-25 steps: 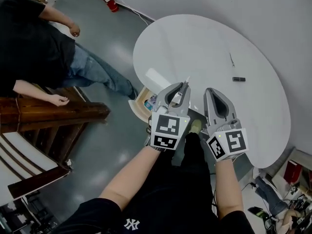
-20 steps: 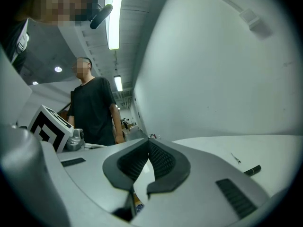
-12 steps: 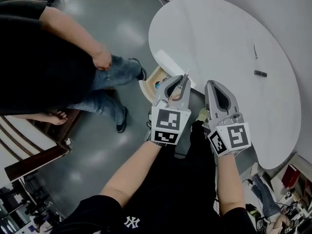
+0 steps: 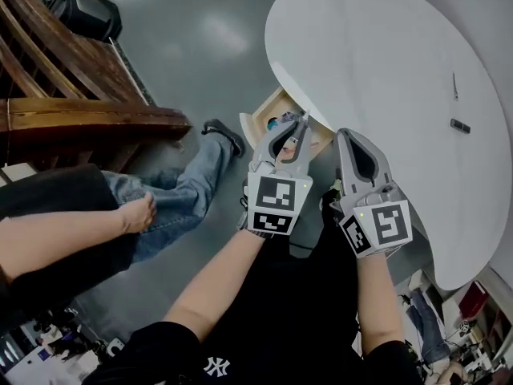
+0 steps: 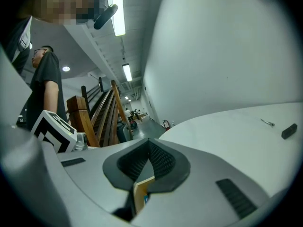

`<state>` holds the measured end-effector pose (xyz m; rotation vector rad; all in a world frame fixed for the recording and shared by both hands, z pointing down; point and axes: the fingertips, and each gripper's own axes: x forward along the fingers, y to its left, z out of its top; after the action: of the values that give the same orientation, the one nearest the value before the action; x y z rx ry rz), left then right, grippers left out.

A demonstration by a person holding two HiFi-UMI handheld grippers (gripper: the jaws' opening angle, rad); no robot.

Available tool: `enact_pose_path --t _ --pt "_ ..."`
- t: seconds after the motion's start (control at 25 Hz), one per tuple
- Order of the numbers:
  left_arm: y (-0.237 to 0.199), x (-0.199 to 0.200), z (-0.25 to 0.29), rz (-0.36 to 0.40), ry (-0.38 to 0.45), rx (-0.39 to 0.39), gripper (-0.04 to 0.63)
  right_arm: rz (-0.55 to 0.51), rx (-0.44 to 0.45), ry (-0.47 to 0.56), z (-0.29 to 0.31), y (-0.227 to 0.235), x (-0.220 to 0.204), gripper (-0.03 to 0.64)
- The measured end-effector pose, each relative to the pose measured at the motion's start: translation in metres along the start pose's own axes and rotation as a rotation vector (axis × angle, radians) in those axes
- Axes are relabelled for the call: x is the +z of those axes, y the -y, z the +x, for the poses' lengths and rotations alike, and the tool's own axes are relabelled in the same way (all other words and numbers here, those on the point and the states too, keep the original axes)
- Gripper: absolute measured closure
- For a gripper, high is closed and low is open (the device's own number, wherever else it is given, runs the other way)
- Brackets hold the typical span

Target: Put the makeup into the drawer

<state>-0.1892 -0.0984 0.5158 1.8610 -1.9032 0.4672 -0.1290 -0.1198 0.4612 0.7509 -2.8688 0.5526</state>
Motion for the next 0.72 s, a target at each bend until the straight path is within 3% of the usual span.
enact_pose_path --t 0.44,0.72 --pt "-0.035 -0.083 0.038 -0.050 -0.067 0.036 0.528 -0.001 0.035 -0.045 0.034 0.000 -0.073 0.601" --pt "-0.044 -0.113 0.069 -0.049 -0.102 0.026 0.528 -0.006 0.038 -0.042 0.051 0.005 -0.097 0.601"
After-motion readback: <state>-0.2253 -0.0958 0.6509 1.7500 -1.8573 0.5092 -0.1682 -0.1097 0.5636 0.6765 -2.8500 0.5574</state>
